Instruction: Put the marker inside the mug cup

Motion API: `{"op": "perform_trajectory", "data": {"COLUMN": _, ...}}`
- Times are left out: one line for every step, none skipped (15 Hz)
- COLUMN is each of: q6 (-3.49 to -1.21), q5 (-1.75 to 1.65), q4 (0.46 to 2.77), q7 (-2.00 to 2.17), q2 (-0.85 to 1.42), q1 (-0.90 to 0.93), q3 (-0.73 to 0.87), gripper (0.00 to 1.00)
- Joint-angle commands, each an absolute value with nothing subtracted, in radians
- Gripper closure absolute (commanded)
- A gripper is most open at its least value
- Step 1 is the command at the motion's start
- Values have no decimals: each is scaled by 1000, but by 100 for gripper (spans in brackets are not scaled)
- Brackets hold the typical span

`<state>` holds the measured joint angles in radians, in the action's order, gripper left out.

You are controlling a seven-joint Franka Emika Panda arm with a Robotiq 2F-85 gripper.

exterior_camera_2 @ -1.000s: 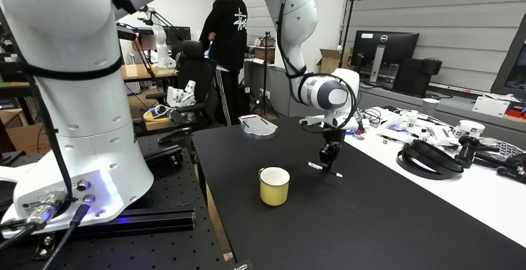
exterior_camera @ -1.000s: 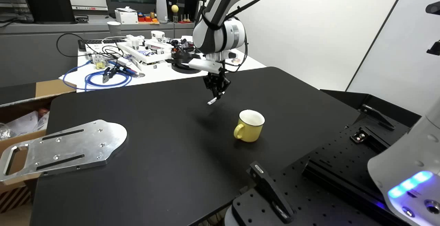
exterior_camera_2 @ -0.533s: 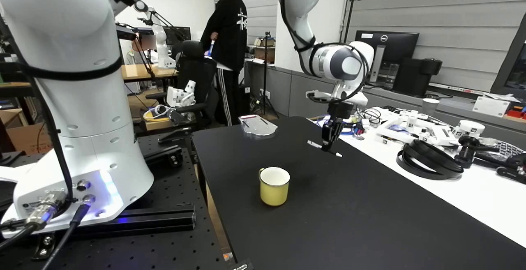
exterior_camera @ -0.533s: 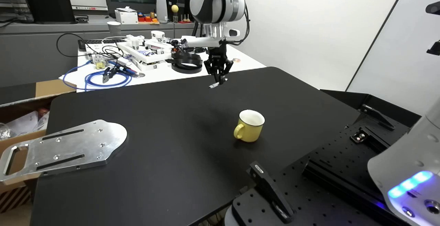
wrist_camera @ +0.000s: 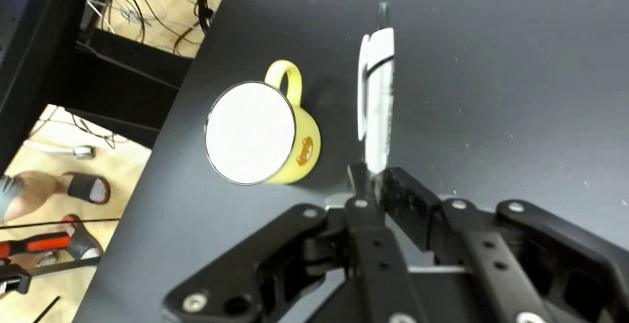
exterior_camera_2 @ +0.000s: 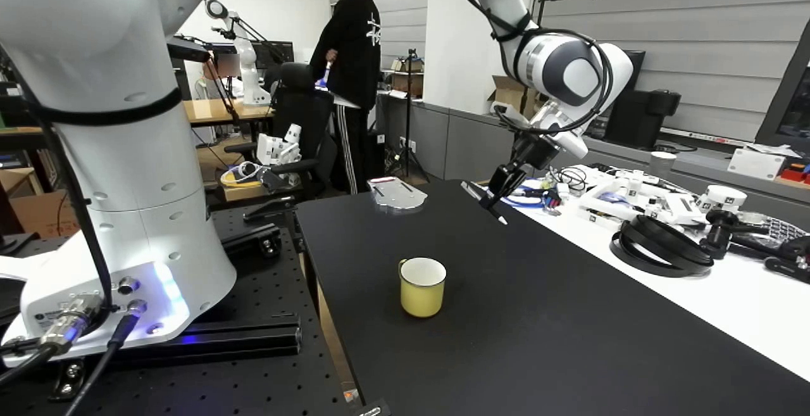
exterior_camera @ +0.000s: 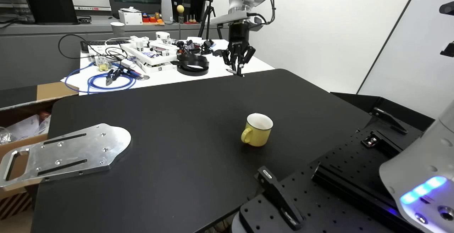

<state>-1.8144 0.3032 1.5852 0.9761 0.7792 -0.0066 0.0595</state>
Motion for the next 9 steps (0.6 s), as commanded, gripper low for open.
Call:
{"op": "perform_trajectory", "data": {"q6": -1677, "q5": 411, "q4": 1600, "q7": 892, "q2": 763, "q1": -82, "q3": 29, "gripper": 96}}
{"op": "perform_trajectory", "data": {"q6": -1646, "q5": 444, "q4": 1604, "q7": 870, "q2": 765, "q1": -97, "q3": 28, "gripper": 96}}
{"op": "perform_trajectory", "data": {"q6": -1615, "q5": 474, "q4": 1607, "q7": 860, "q2": 769, "q1": -106, "q3": 31, "gripper": 96}}
{"op": "perform_trajectory", "data": {"q6": -1585, "q5": 501, "q4": 1610, "q7": 848, "q2": 776, "q1": -114, "q3": 32, "gripper": 96}}
{"op": "perform_trajectory", "data": {"q6": -1555, "q5": 525, "q4": 1613, "q7": 838, "q2": 780, "q1": -120, "q3": 35, "gripper": 96}}
{"op": "perform_trajectory", "data": {"q6": -1527, "q5": 546, "q4": 1619, "q7": 830, "q2": 785, "q1": -124, "q3": 37, "gripper": 96}}
{"op": "perform_trajectory", "data": {"q6": -1501, "q5": 567, "q4": 1626, "q7": 824, "q2": 787, "q1": -129, "q3": 40, "gripper": 96}}
{"op": "perform_trajectory", "data": {"q6": -1478, "q5": 584, "q4": 1639, "q7": 822, "q2": 789, "q1": -132, "q3": 44, "gripper": 96}}
{"op": "perform_trajectory", "data": {"q6": -1457, "q5": 601, "q4": 1651, "q7": 818, "q2": 789, "q1": -133, "q3": 50, "gripper": 96}}
